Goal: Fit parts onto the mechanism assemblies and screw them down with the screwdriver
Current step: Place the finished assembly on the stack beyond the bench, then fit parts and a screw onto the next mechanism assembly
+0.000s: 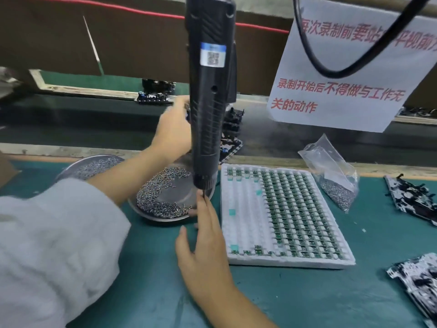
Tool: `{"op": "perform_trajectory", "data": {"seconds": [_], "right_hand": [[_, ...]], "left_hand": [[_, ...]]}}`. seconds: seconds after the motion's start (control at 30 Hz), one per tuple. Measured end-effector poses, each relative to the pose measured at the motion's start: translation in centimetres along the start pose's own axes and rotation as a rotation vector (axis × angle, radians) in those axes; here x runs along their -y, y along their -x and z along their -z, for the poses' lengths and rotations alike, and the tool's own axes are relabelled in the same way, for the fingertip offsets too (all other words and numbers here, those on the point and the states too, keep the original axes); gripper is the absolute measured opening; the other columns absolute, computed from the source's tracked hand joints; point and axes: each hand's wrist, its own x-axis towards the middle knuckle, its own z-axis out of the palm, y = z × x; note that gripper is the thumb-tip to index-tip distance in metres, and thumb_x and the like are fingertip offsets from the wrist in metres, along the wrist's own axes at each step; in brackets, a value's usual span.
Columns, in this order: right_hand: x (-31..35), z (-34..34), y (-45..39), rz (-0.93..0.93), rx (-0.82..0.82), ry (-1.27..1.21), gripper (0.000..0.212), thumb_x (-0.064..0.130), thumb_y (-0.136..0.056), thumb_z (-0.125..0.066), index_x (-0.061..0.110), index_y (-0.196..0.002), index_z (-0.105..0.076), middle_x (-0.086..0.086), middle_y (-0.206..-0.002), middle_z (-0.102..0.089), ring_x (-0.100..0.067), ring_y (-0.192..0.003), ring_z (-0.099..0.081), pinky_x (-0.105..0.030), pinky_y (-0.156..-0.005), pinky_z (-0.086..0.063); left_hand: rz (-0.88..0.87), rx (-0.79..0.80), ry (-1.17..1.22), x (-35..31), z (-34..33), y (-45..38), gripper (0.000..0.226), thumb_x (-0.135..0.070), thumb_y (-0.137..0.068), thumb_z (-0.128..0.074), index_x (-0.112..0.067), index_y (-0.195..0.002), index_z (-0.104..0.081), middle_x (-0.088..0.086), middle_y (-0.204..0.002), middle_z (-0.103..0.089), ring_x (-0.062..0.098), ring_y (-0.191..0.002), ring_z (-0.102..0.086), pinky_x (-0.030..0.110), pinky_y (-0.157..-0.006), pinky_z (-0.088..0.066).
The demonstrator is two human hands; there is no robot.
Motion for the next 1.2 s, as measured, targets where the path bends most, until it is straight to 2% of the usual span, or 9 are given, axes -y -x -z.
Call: {"op": "perform_trajectory", "data": {"seconds": [0.17, 0.23, 0.4, 0.57, 0.63, 0.77, 0.9, 1.07, 1.2], "right_hand": [[0.0, 0.1, -0.1, -0.031, -0.018, -0.013, 0.065, 0.023, -0.091, -0.045, 0.022, -0.15, -0.017, 0.002, -0.148, -0.036, -0.008, -0.135, -0.033, -0.029, -0.111, -0.028], [0.2, 0.2, 0.0, -0.032, -0.04, -0.059, 0.063, 0.016, -0.092, -0.049, 0.022, -0.149, -0.023, 0.003, -0.144, -0.044, -0.007, -0.133, -0.039, -0.023, -0.11, -0.028], [0.8, 0.5, 0.6, 0.031, -0.144, -0.196, 0.043, 0.021, -0.092, -0.048, 0.044, -0.126, -0.035, 0.022, -0.125, -0.054, 0.01, -0.118, -0.049, -0.002, -0.095, -0.032], [0.6, 0.4, 0.7, 0.129, -0.248, -0.36, 0.029, 0.017, -0.095, -0.042, 0.032, -0.118, -0.051, 0.011, -0.112, -0.066, -0.008, -0.101, -0.064, -0.022, -0.088, -0.049], [0.5, 0.3, 1.0, 0.185, -0.237, -0.312, 0.026, 0.019, -0.097, -0.043, 0.032, -0.117, -0.053, 0.012, -0.114, -0.065, -0.006, -0.104, -0.062, -0.02, -0.089, -0.048], [0.6, 0.7, 1.5, 0.492, 0.028, -0.004, 0.033, 0.037, -0.096, -0.048, 0.019, -0.123, -0.056, 0.009, -0.121, -0.059, -0.01, -0.114, -0.055, -0.024, -0.097, -0.041], [0.5, 0.2, 1.4, 0.691, 0.315, 0.338, 0.055, 0.055, -0.086, -0.06, 0.014, -0.123, -0.062, 0.004, -0.125, -0.06, -0.017, -0.116, -0.052, -0.035, -0.1, -0.039], [0.4, -0.2, 1.3, 0.667, 0.282, 0.428, 0.05, 0.053, -0.088, -0.057, 0.014, -0.117, -0.066, 0.004, -0.119, -0.064, -0.021, -0.11, -0.056, -0.04, -0.1, -0.038], [0.5, -0.4, 1.2, 0.615, 0.231, 0.513, 0.045, 0.046, -0.089, -0.054, 0.014, -0.119, -0.066, 0.003, -0.122, -0.063, -0.024, -0.116, -0.055, -0.053, -0.104, -0.034]], "left_hand": [[-0.019, -0.206, 0.374, -2.1, 6.8, 5.4, 0.07, -0.05, -0.058, -0.078, -0.029, -0.118, -0.049, -0.006, -0.096, -0.062, -0.001, -0.078, -0.063, 0.011, -0.064, -0.046], [-0.129, -0.227, 0.389, -2.0, 9.3, 8.8, 0.067, -0.049, -0.061, -0.077, -0.03, -0.119, -0.049, -0.007, -0.102, -0.064, -0.008, -0.087, -0.062, 0.009, -0.071, -0.048], [-0.455, -0.096, 0.021, 1.1, 12.9, 17.1, 0.078, -0.045, -0.064, -0.077, -0.025, -0.131, -0.04, -0.004, -0.132, -0.049, 0.015, -0.123, -0.049, 0.026, -0.104, -0.037], [-0.466, 0.2, -0.357, 5.3, 13.1, 22.3, 0.078, -0.065, -0.066, -0.07, -0.03, -0.13, -0.044, -0.004, -0.134, -0.049, 0.004, -0.128, -0.042, 0.016, -0.109, -0.027], [-0.453, 0.293, -0.439, 6.4, 12.7, 23.2, 0.08, -0.064, -0.064, -0.073, -0.028, -0.129, -0.044, -0.002, -0.131, -0.051, 0.005, -0.124, -0.043, 0.016, -0.107, -0.03], [-0.432, 0.349, -0.535, 7.2, 11.9, 23.3, 0.084, -0.066, -0.064, -0.074, -0.02, -0.13, -0.05, -0.001, -0.132, -0.052, 0.012, -0.121, -0.046, 0.022, -0.102, -0.037], [-0.295, 0.374, -0.491, 7.6, 12.4, 23.3, 0.09, -0.083, -0.064, -0.056, -0.038, -0.14, -0.038, -0.011, -0.147, -0.035, 0.005, -0.137, -0.025, 0.026, -0.117, -0.016], [-0.196, -0.118, -0.832, 8.6, 15.2, 22.7, 0.052, -0.053, -0.085, -0.043, -0.013, -0.106, -0.068, 0.004, -0.097, -0.065, 0.028, -0.093, -0.058, 0.038, -0.084, -0.036], [-0.113, -0.064, -1.063, 10.2, 16.5, 22.7, 0.05, -0.039, -0.084, -0.035, -0.007, -0.101, -0.069, 0.007, -0.076, -0.066, 0.032, -0.073, -0.062, 0.042, -0.068, -0.042]]}}
